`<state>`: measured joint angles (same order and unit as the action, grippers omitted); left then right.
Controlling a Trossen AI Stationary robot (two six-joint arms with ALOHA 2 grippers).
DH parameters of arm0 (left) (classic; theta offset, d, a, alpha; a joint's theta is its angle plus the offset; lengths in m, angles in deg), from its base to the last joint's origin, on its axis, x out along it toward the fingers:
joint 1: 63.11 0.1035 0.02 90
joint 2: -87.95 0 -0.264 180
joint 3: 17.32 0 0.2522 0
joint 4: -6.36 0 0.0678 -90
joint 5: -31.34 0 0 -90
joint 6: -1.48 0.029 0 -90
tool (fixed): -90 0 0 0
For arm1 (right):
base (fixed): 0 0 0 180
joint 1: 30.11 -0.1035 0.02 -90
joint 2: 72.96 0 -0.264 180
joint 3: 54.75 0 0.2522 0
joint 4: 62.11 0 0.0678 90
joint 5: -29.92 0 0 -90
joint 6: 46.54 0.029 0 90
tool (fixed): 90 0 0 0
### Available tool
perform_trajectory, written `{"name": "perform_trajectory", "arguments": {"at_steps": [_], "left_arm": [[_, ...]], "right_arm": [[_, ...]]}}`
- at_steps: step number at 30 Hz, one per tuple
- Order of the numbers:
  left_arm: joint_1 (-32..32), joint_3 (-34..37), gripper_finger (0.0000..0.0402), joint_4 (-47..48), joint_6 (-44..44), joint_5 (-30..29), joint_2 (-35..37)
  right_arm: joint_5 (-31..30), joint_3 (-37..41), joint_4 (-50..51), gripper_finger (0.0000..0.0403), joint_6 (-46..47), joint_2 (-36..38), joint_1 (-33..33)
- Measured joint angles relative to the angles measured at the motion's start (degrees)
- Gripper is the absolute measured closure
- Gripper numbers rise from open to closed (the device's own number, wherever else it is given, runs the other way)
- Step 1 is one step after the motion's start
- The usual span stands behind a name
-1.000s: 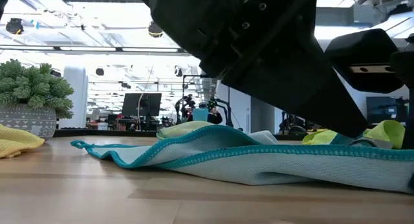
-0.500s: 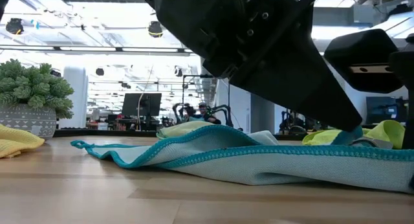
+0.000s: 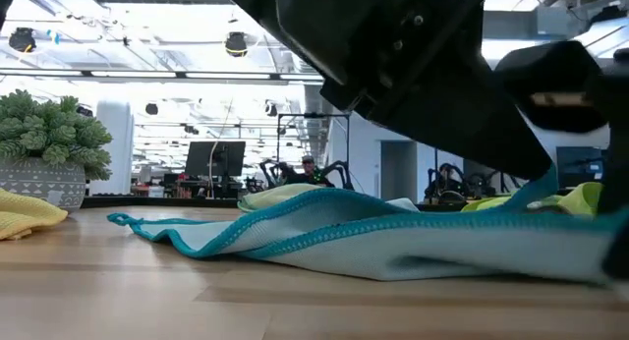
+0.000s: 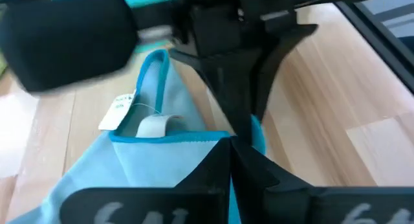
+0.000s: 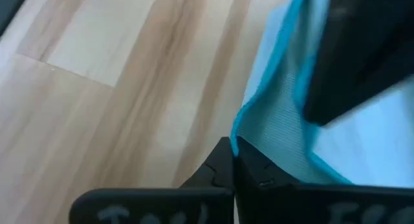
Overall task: Fold microfiber towels
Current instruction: Fold the blue microfiber cloth
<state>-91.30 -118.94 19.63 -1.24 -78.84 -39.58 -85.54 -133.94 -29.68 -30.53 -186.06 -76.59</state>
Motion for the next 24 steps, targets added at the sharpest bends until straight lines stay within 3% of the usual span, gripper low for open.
{"name": "perform_trajectory", "arguments": {"at_steps": [6, 24], "left_arm": [[-0.07, 0.00, 0.0401, -0.44, -1.45, -1.53, 0.74], [-0.50, -0.76, 0.0401, -0.36, -2.49, -0.68, 1.62]], "right_arm": [[-4.88, -1.83, 1.14, 0.0389, -0.99, 0.94, -1.78], [-10.51, -2.56, 4.29, 0.0386, -1.06, 0.97, -2.63]]}}
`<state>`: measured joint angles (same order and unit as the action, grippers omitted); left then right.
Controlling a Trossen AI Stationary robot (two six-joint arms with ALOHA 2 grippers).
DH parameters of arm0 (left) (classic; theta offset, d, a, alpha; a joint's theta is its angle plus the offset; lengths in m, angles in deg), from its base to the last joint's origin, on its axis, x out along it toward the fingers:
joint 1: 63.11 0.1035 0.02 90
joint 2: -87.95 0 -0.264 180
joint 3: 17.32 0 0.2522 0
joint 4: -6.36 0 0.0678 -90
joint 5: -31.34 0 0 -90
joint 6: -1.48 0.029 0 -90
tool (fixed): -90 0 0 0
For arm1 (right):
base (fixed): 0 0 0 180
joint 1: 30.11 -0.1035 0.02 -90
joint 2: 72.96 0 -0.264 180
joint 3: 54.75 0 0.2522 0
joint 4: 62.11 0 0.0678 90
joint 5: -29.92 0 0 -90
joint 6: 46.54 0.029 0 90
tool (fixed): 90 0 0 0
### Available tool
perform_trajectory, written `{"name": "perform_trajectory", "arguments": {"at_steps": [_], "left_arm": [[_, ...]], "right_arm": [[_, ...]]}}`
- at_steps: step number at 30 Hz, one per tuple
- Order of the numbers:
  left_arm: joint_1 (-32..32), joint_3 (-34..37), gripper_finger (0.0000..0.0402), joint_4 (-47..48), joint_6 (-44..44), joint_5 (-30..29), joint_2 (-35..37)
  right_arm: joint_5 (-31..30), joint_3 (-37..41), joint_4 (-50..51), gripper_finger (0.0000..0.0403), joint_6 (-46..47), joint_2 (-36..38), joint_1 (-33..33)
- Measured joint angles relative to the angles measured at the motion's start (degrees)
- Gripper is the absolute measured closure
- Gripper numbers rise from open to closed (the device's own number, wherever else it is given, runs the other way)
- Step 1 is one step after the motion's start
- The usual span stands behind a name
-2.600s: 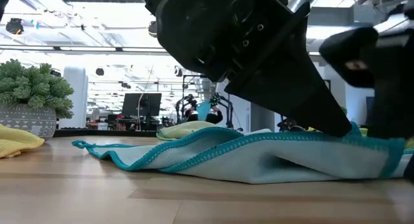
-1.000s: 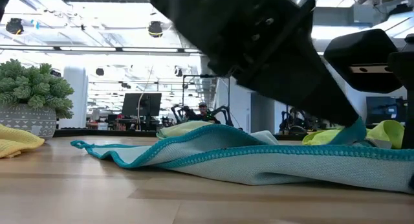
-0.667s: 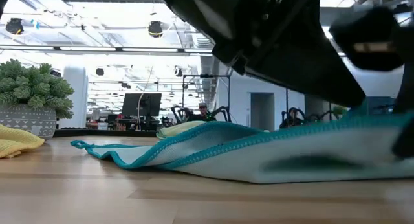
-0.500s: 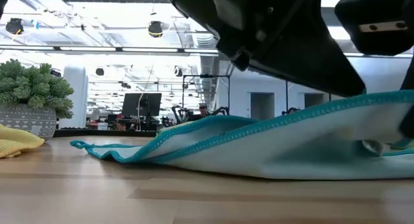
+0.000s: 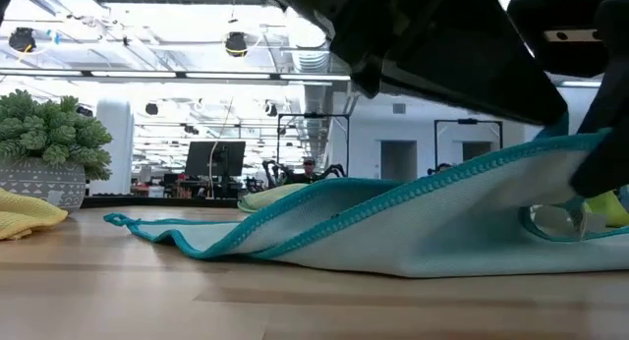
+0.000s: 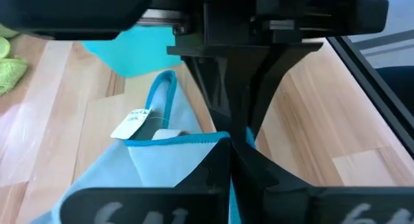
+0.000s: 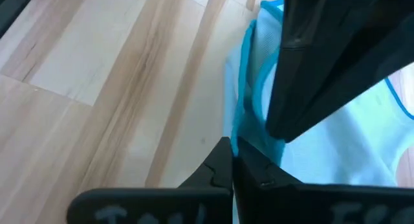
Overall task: Fold microfiber towels
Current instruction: Fold the blue microfiber cloth
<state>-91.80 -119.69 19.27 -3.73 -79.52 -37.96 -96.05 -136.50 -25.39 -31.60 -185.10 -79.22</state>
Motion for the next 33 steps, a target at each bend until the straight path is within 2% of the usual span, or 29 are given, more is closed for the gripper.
{"name": "perform_trajectory", "arguments": {"at_steps": [6, 24, 28, 33], "left_arm": [[-1.16, -4.06, 0.0401, 7.84, -0.19, -0.20, 0.38], [-1.51, -4.29, 0.0401, 8.36, -0.68, -0.37, 0.42], [-1.51, -4.29, 0.0401, 8.39, -0.66, -0.37, 0.42], [-1.49, -4.29, 0.0401, 9.28, -1.26, -0.37, 0.42]], "right_arm": [[-0.15, 0.00, 0.13, 0.0387, 0.02, 0.00, 0.01], [-0.26, -3.58, -0.44, 0.0377, -1.23, 0.00, 0.00], [-0.09, -3.58, -0.29, 0.0362, 0.02, 0.00, 0.01], [1.27, -3.61, 0.65, 0.0320, 1.55, 0.00, -0.41]]}}
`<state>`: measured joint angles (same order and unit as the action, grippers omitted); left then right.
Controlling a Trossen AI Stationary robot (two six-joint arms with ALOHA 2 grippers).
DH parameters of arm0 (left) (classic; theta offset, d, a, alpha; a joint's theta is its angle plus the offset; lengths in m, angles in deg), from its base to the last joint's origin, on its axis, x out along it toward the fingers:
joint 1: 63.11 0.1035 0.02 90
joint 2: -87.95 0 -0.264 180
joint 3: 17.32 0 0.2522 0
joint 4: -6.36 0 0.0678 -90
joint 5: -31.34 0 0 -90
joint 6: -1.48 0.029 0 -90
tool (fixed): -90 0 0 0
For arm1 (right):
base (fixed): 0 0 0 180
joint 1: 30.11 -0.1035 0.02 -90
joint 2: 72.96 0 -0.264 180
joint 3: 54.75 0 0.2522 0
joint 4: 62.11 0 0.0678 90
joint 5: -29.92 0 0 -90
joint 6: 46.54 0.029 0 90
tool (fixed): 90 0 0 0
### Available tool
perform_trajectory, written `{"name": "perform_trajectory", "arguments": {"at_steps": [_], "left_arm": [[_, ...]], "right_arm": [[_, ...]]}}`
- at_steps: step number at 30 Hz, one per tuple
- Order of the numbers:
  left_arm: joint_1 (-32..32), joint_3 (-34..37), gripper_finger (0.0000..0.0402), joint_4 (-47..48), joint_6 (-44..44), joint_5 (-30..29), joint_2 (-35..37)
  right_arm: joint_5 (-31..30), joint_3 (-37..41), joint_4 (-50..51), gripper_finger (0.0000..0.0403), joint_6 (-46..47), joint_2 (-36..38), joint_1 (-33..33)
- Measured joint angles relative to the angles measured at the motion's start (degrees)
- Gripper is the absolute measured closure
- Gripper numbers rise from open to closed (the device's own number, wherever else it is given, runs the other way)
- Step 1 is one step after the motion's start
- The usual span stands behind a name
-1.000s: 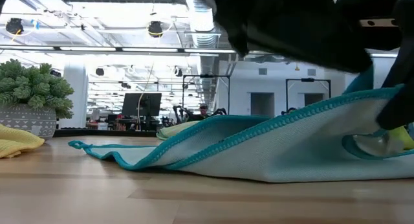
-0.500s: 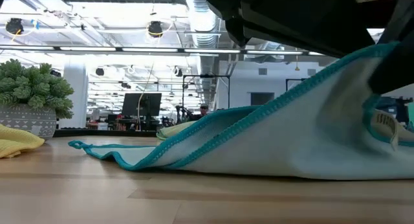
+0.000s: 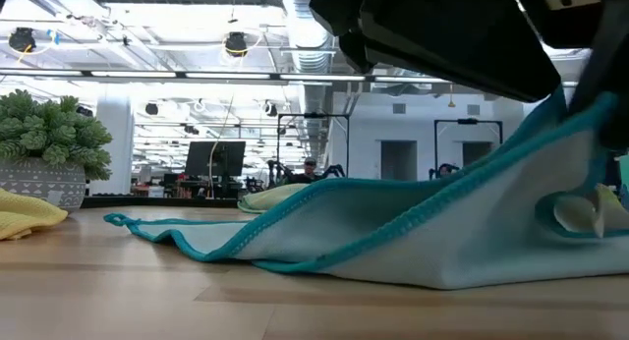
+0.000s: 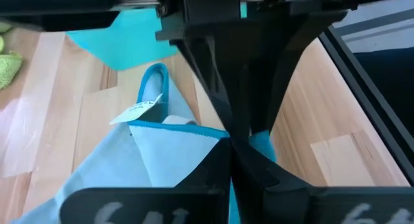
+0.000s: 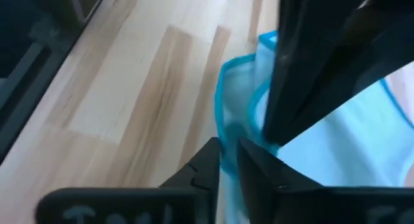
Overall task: Fold microfiber towels
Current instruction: Fold the blue microfiber cloth
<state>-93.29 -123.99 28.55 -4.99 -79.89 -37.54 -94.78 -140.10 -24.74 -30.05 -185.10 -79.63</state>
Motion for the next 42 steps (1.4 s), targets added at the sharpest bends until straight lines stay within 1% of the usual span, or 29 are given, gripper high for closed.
{"name": "perform_trajectory", "arguments": {"at_steps": [2, 5, 12, 15, 20, 25, 27, 32, 34, 38, 42], "left_arm": [[0.00, 0.00, 0.0401, -0.03, -0.03, 0.00, 0.00], [0.00, 0.00, 0.0401, -0.03, -0.03, 0.02, 0.00], [0.00, 0.00, 0.0401, 0.37, -0.23, 0.18, 0.00], [0.00, 0.00, 0.0401, 1.34, -0.78, 2.35, 0.00], [-0.17, 0.00, 0.0401, 2.66, -1.36, 8.75, 0.00], [-0.28, 0.00, 0.0401, 2.62, -0.51, 10.09, 0.00], [-0.51, 0.00, 0.0401, 2.46, 0.61, 11.51, 0.00], [-1.39, 0.00, 0.0401, 2.27, 2.89, 19.02, -0.13], [-1.51, 0.00, 0.0401, 2.60, 2.94, 20.86, -0.17], [-1.42, 0.00, 0.0401, 2.44, 3.55, 21.15, -0.17], [-1.44, 0.15, 0.0401, 2.08, 3.86, 21.05, -0.17]], "right_arm": [[0.68, 0.00, 1.41, 0.0305, 0.01, 0.04, -0.45], [0.07, 0.00, 3.59, 0.0294, 0.15, 0.39, -1.05], [-0.09, 0.00, 4.96, 0.0295, 1.03, 0.39, -1.07], [-0.07, 0.00, 6.31, 0.0297, 2.60, 0.39, -1.09], [0.10, 0.00, 7.63, 0.0300, 4.50, 0.39, -1.09], [0.13, -0.68, 7.26, 0.0300, 4.56, 0.39, -1.11], [0.16, -0.88, 7.24, 0.0300, 5.03, 0.39, -1.11], [0.35, -0.92, 7.08, 0.0300, 7.82, 0.39, -1.11], [0.57, -0.92, 5.79, 0.0298, 8.12, 0.39, -1.11], [2.81, -0.94, 2.19, 0.0282, 7.27, 0.39, -1.09], [4.79, -0.96, 1.03, 0.0257, 7.05, 0.39, -1.09]]}}
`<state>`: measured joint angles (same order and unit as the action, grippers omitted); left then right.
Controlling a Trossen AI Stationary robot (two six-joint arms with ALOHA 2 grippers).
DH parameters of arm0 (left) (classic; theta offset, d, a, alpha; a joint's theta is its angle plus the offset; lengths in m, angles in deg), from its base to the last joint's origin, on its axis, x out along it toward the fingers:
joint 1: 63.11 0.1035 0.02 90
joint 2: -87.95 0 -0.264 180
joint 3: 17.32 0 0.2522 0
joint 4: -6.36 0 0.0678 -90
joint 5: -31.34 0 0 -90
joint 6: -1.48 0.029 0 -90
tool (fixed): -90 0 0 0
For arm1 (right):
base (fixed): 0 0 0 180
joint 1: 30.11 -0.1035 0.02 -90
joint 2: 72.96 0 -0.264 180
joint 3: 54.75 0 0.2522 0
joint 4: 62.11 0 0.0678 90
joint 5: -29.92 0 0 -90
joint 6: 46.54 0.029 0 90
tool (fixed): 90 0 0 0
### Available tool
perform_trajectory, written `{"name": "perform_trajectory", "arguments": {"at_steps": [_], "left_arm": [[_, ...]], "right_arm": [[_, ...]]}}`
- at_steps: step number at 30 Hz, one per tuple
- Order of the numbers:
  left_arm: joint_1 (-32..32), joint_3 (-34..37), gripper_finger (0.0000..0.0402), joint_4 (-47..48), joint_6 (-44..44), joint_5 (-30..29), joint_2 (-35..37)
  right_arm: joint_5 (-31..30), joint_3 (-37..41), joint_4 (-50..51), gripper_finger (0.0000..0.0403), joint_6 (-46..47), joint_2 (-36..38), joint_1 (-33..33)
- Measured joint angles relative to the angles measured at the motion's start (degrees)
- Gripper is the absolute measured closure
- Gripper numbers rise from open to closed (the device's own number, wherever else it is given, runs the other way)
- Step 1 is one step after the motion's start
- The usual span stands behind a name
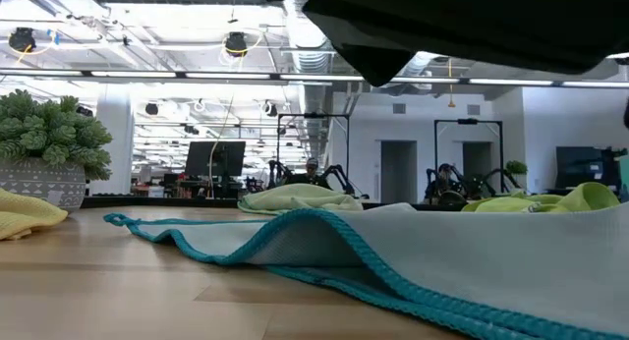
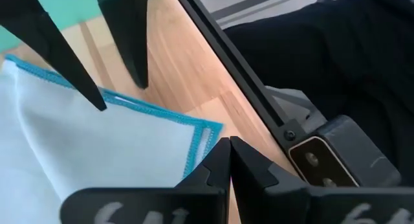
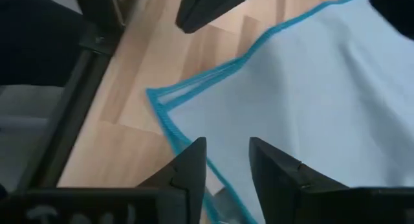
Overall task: Fold microfiber towels
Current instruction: Fold the blue microfiber cloth
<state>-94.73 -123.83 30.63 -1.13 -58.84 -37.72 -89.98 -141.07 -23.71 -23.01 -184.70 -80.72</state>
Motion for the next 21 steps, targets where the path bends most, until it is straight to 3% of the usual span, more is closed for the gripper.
{"name": "perform_trajectory", "arguments": {"at_steps": [8, 21], "left_arm": [[0.11, 0.29, 0.0401, 0.14, 0.04, -1.52, -0.07], [0.10, 0.29, 0.0401, 5.40, 0.96, -6.28, -0.07]], "right_arm": [[2.83, 3.56, -8.07, 0.0232, -11.75, -0.10, 0.00], [2.40, 9.80, -17.00, 0.0261, -28.32, -0.11, 0.00]]}}
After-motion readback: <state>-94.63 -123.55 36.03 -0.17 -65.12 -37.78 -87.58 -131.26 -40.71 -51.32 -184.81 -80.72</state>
